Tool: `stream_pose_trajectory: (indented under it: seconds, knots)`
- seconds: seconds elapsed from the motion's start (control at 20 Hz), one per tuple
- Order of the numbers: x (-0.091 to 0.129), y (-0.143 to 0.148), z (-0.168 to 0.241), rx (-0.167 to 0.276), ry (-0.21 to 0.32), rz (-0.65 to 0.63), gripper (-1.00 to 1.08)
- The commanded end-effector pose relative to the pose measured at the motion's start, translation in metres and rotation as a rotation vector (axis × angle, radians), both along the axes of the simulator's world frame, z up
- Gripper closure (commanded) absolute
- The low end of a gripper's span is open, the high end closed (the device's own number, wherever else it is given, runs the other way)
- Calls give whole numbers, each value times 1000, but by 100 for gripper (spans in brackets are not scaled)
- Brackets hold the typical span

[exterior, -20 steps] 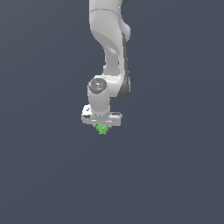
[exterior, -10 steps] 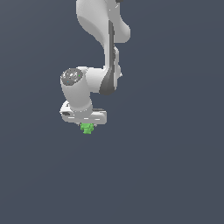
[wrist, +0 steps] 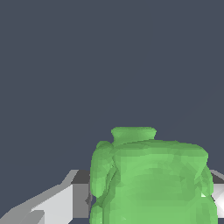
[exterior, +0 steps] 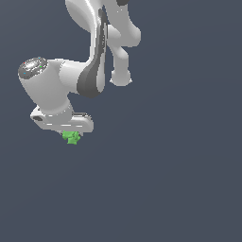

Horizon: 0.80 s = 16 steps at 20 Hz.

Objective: Pick up the object and move it to a goal position.

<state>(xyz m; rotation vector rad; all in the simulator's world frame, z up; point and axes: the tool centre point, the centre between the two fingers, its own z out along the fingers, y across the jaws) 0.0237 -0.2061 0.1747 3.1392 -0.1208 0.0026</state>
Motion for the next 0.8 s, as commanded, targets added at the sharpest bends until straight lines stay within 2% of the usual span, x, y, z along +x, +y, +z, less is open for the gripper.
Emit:
stream_pose_trajectory:
  seconds: [0.0, 0.35, 0.75]
  knots:
    - [6, -14, 11, 0, 1, 2, 108]
    - [17, -37, 28, 0, 1, 2, 108]
    - [21, -44, 33, 0, 1, 2, 108]
